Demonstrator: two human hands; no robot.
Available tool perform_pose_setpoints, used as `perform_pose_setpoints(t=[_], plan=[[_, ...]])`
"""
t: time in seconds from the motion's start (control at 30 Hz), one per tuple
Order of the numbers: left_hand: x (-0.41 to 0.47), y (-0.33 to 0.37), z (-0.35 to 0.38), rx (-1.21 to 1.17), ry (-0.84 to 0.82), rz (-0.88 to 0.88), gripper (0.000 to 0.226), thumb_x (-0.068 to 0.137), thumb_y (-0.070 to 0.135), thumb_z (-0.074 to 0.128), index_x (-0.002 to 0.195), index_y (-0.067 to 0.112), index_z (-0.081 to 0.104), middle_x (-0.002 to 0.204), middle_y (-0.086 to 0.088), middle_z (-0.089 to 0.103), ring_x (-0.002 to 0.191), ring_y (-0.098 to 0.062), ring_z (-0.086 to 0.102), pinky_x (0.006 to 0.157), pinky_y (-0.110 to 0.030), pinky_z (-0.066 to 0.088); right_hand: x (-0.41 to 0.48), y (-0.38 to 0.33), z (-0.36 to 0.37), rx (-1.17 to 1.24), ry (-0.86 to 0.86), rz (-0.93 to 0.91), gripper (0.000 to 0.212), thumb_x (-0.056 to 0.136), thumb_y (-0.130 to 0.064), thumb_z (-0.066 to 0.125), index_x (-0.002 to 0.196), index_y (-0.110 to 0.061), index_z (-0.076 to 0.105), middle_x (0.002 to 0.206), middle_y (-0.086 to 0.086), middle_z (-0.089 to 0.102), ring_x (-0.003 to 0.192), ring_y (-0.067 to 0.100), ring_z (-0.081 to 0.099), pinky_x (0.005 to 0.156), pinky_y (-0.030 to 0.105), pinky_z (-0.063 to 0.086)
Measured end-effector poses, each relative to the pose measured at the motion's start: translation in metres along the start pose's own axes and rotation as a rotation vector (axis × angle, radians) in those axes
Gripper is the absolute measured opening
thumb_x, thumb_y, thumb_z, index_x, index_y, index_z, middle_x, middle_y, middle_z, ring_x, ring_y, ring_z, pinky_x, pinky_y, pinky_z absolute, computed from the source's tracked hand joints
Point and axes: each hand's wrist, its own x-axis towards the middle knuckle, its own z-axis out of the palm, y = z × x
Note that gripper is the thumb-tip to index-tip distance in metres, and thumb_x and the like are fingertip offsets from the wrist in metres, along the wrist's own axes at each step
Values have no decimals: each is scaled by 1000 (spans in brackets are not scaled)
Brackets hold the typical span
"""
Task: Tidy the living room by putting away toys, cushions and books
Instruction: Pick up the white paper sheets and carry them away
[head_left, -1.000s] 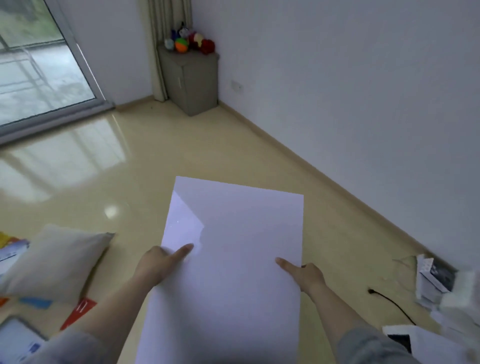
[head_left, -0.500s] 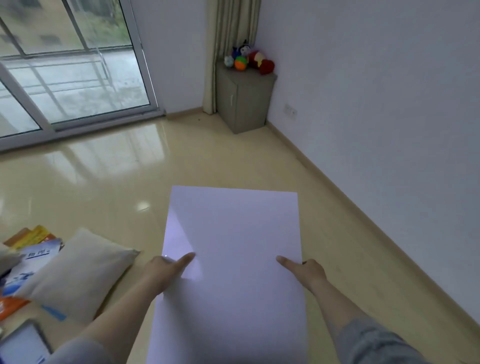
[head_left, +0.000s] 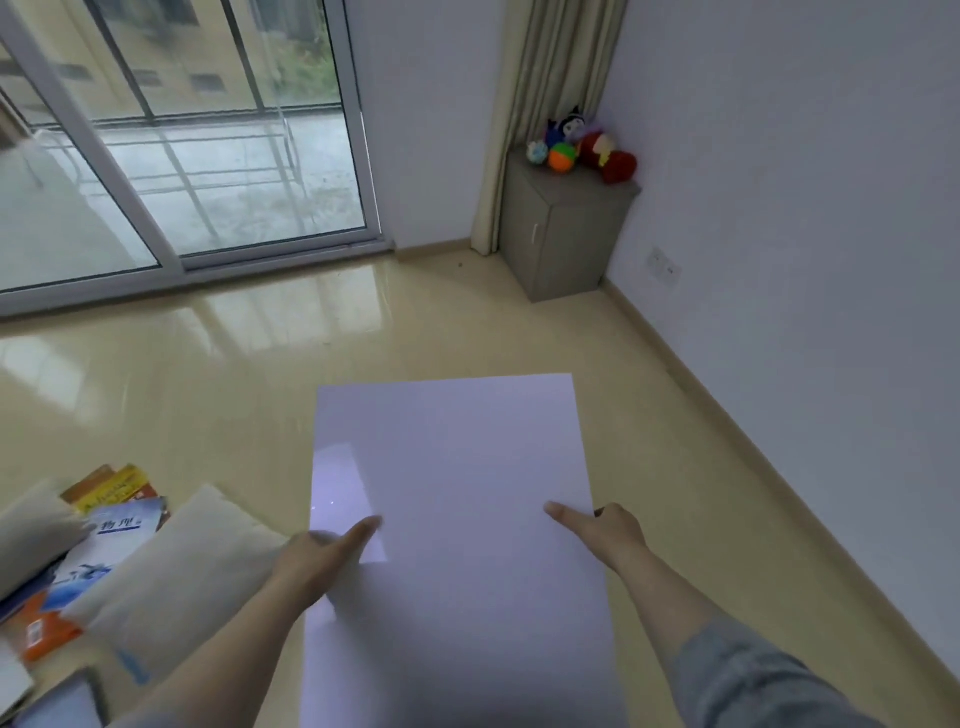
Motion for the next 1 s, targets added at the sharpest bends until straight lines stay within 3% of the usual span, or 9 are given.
perform_pose_setpoints(t=[0.07, 0.17, 0.33, 0.43, 0.6, 0.73, 1.0], plan=[[26, 5, -8, -25, 20, -16, 66, 64, 84, 47, 63, 18, 56, 61, -10, 64, 65, -26, 63, 64, -29, 46, 24, -29, 0, -23, -24, -24, 106, 60, -76, 68, 127, 3, 49, 128, 13, 55, 116, 28, 54, 90, 32, 44], [49, 14, -17, -38, 49, -69, 78, 51, 90, 43, 63, 15, 62, 73, -10, 73, 71, -23, 69, 68, -29, 49, 54, -71, 0, -53, -59, -78, 106, 37, -89, 59, 102, -6, 50, 105, 5, 53, 95, 21, 53, 76, 28, 40], [110, 68, -46, -83, 145, -132, 80, 65, 84, 51, 73, 7, 71, 71, -5, 71, 73, -20, 65, 67, -31, 46, 133, -148, -13, -76, -115, -101, 104, 66, -71, 69, 135, 3, 45, 138, 15, 50, 125, 30, 50, 92, 32, 42], [135, 93, -61, -89, 209, -146, 67, 66, 80, 55, 58, 13, 56, 61, -3, 62, 65, -21, 60, 55, -29, 39, 169, -178, -12, -96, -144, -94, 98, 66, -70, 70, 128, 4, 52, 131, 15, 56, 119, 29, 54, 86, 30, 43], [174, 110, -76, -141, 233, -186, 66, 67, 75, 61, 69, 10, 63, 70, -4, 64, 71, -21, 61, 57, -30, 41, 208, -230, -8, -96, -192, -98, 102, 61, -73, 71, 128, 1, 55, 131, 14, 57, 120, 29, 55, 90, 30, 44], [214, 110, -93, -152, 239, -245, 65, 65, 78, 58, 60, 14, 57, 65, -4, 64, 69, -23, 62, 56, -29, 40, 240, -280, 11, -143, -218, -144, 96, 64, -70, 72, 127, 1, 55, 129, 14, 57, 118, 28, 55, 85, 29, 43], [310, 131, -147, -229, 233, -273, 74, 62, 78, 62, 84, 8, 64, 77, -2, 61, 72, -21, 59, 52, -26, 36, 296, -378, 36, -207, -205, -140, 107, 53, -80, 69, 128, -4, 59, 132, 13, 58, 121, 28, 55, 93, 32, 45]])
